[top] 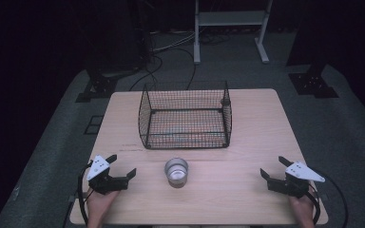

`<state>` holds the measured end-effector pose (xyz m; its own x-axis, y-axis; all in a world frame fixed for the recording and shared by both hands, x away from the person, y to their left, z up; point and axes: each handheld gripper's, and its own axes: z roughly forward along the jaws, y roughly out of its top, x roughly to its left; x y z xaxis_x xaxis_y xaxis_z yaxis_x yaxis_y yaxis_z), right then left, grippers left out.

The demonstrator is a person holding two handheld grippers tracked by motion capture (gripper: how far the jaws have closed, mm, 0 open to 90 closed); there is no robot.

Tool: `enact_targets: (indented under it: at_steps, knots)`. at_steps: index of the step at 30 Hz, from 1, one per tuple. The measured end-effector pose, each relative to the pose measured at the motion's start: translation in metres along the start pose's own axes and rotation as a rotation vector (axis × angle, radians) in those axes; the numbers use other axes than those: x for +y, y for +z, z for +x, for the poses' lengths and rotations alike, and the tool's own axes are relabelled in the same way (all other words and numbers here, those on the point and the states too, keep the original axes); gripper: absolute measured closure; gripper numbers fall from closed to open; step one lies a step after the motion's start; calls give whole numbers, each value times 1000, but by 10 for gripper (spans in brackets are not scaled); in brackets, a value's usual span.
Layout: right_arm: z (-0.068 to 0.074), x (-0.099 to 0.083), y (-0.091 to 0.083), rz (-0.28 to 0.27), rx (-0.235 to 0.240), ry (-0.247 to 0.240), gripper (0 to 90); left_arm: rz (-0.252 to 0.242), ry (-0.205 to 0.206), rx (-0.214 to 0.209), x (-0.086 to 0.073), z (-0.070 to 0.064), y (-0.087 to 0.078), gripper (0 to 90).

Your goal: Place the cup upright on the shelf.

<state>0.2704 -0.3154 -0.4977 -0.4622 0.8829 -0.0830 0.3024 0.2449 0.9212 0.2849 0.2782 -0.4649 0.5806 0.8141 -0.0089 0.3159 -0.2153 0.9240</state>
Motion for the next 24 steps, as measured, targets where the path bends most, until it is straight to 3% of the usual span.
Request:
enact_targets:
  at_steps: [5, 24]
  knots:
    - [0, 0, 0, 0, 0, 0, 135, 6, 34, -19, 3, -6, 2, 21]
    - [-1, 0, 0, -4, -6, 16, 135, 12, 88, -97, 8, -23, 12, 21]
